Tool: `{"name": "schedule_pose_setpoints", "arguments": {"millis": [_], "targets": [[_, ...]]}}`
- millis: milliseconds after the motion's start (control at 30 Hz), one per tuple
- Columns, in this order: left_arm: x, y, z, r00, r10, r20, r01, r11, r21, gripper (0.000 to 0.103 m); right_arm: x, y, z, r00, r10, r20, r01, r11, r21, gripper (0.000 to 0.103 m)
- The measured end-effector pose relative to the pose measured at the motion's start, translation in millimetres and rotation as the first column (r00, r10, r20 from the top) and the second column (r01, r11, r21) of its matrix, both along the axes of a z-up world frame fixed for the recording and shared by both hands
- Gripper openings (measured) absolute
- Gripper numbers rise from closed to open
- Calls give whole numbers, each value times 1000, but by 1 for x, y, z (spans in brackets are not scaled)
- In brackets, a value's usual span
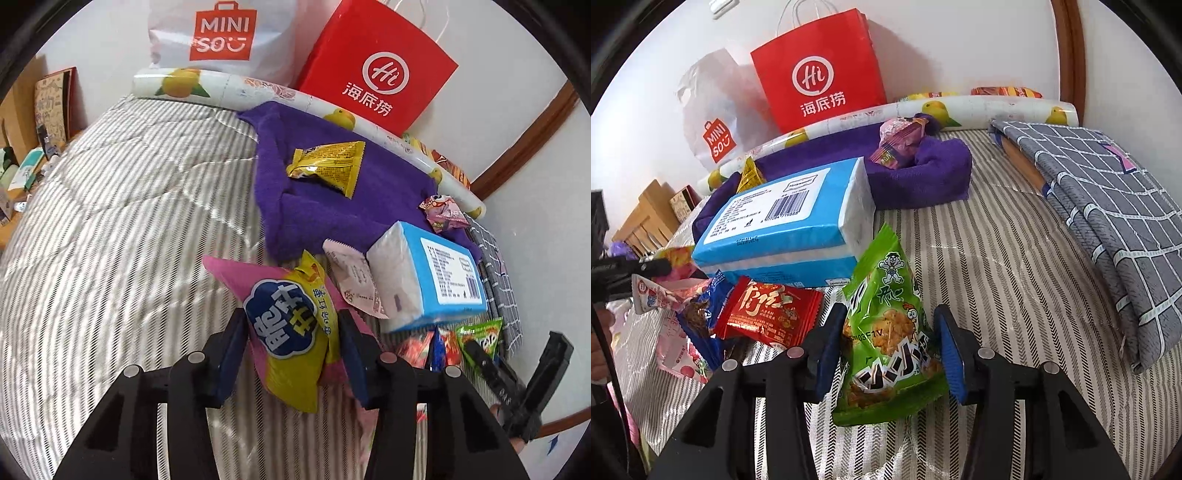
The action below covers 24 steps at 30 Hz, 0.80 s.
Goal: Organize snacks
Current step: 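Grasp the green snack bag with the right tool while the left tool grasps the pink-and-yellow bag, then carry the green bag with the right tool while the left tool carries the pink-and-yellow bag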
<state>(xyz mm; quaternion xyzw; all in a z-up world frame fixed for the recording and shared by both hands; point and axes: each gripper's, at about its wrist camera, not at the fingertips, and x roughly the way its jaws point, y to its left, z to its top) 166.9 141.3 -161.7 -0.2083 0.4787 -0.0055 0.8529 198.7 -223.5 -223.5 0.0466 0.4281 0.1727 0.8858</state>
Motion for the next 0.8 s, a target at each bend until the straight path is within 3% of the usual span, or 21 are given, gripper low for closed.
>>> {"name": "schedule_pose_setpoints", "arguments": {"millis": [133,367,600,800], "targets": [[-14,1,6,1000,-10,24,10,1000,-8,46,0,0,0,1000,-2,6,2,1000,0,48],[-24,6,8,1000,18,26,-17,1000,-22,46,-5,19,2,999,16,35,-11,991,-136,47],[-46,13,23,998,28,50,-29,999,15,46,-8,8,5,999,20,30,-18,998,-60,45],[-68,21,38,996,40,79,-42,999,21,46,-25,3,14,999,-2,35,5,998,-60,45]]}}
